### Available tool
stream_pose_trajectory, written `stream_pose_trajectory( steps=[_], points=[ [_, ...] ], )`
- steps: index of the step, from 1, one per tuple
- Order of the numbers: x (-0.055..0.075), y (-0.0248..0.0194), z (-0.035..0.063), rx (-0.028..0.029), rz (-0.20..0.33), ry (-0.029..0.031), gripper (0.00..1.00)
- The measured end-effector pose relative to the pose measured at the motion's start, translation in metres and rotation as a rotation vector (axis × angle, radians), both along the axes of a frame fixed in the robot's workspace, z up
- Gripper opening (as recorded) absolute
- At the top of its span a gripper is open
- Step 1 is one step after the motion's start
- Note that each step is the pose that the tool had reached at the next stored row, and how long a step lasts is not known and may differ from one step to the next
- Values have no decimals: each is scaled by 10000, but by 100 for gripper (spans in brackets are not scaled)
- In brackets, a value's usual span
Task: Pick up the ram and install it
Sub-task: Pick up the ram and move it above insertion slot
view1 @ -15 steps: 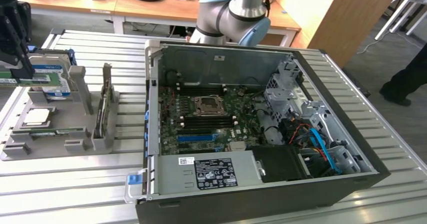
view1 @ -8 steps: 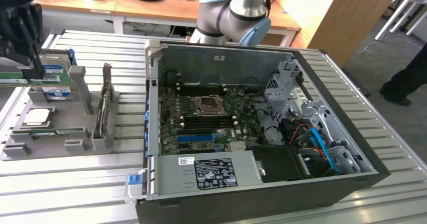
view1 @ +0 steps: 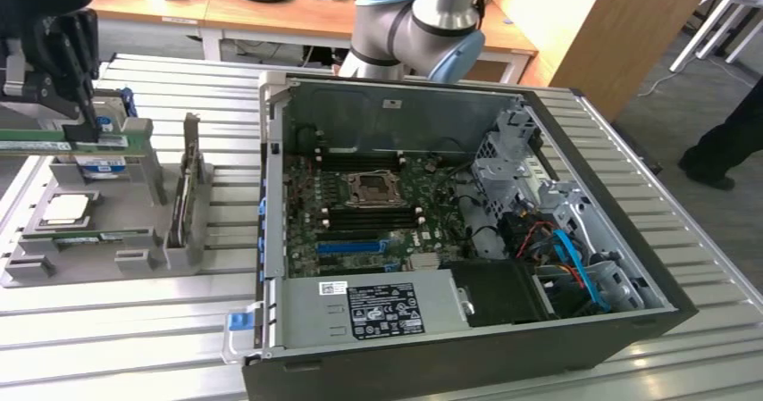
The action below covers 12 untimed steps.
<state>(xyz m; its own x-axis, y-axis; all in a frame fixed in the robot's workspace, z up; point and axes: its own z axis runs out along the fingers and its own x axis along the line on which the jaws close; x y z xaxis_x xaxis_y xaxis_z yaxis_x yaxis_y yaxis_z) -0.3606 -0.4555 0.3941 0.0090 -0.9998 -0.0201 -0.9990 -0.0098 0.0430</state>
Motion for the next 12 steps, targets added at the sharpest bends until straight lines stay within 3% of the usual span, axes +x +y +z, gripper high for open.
stream_pose_trajectory(
  steps=[12],
  points=[
    [268,-5,0,1,3,0,12]
  ],
)
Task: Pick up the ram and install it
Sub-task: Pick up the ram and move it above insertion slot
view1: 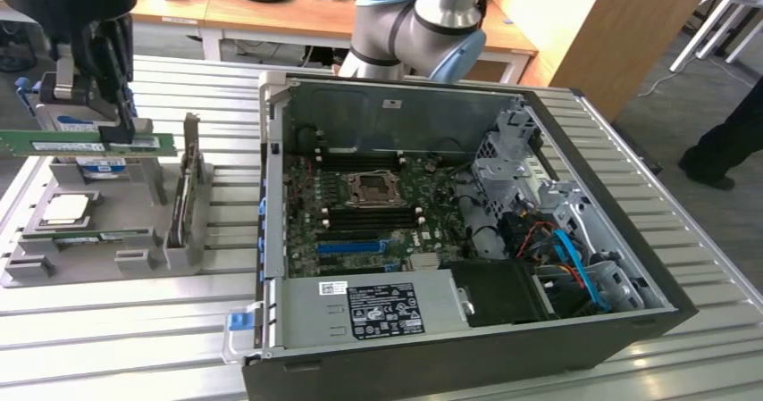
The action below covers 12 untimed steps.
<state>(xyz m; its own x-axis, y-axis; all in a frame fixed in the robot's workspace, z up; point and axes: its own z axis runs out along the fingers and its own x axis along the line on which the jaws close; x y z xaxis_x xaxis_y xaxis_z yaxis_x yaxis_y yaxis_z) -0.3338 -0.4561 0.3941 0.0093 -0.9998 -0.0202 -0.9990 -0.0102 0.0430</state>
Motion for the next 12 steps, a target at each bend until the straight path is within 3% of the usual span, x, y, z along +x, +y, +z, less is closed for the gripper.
stream_pose_trajectory(
  steps=[12],
  points=[
    [269,-3,0,0,2,0,12]
  ],
)
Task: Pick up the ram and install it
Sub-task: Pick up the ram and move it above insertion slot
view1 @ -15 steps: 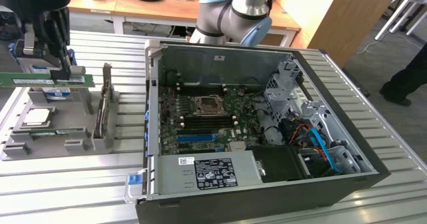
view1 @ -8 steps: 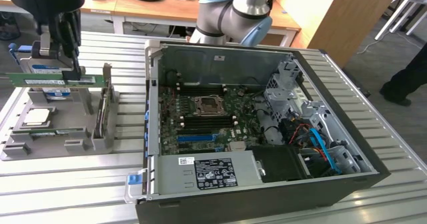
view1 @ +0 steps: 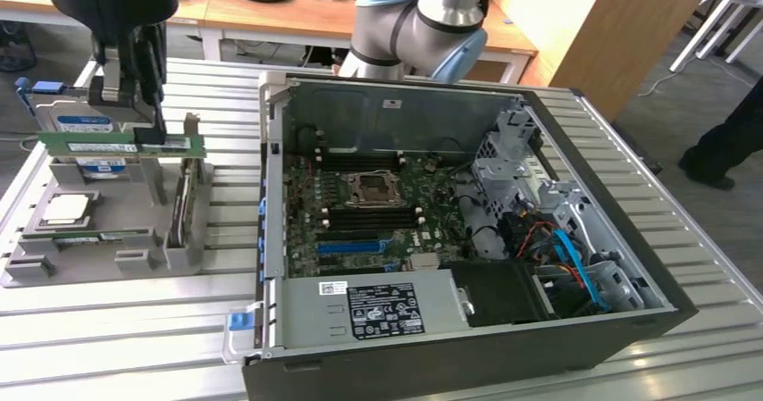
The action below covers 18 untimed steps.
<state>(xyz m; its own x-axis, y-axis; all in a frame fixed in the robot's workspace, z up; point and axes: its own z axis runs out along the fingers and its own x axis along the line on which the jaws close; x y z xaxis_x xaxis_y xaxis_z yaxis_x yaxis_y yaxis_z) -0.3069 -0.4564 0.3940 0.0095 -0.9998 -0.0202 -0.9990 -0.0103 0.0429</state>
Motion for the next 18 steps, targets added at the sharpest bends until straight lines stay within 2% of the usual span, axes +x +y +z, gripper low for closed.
stream_pose_trajectory(
  steps=[18],
  points=[
    [441,-10,0,1,1,0,12]
  ],
)
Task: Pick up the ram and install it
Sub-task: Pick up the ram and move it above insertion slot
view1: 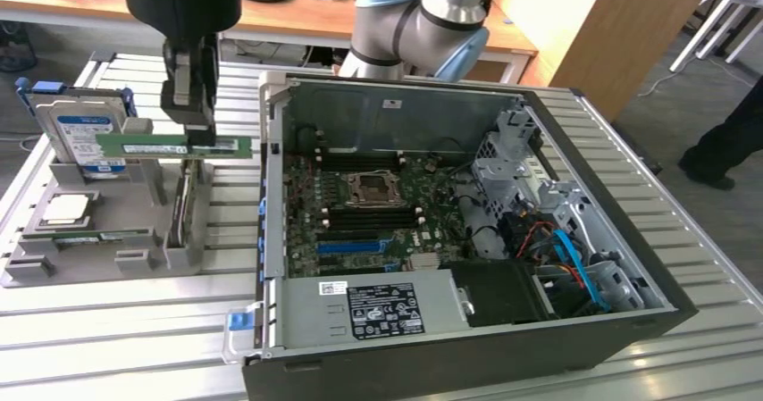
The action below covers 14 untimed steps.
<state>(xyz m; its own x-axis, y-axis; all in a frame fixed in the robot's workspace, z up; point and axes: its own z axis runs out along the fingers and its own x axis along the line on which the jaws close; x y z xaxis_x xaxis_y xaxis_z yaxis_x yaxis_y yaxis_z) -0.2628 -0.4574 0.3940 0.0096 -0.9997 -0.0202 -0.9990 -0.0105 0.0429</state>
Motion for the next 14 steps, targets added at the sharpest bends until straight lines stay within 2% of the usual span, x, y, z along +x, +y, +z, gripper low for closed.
stream_pose_trajectory(
  steps=[14],
  points=[
    [393,-5,1,-1,-1,4,12]
  ],
)
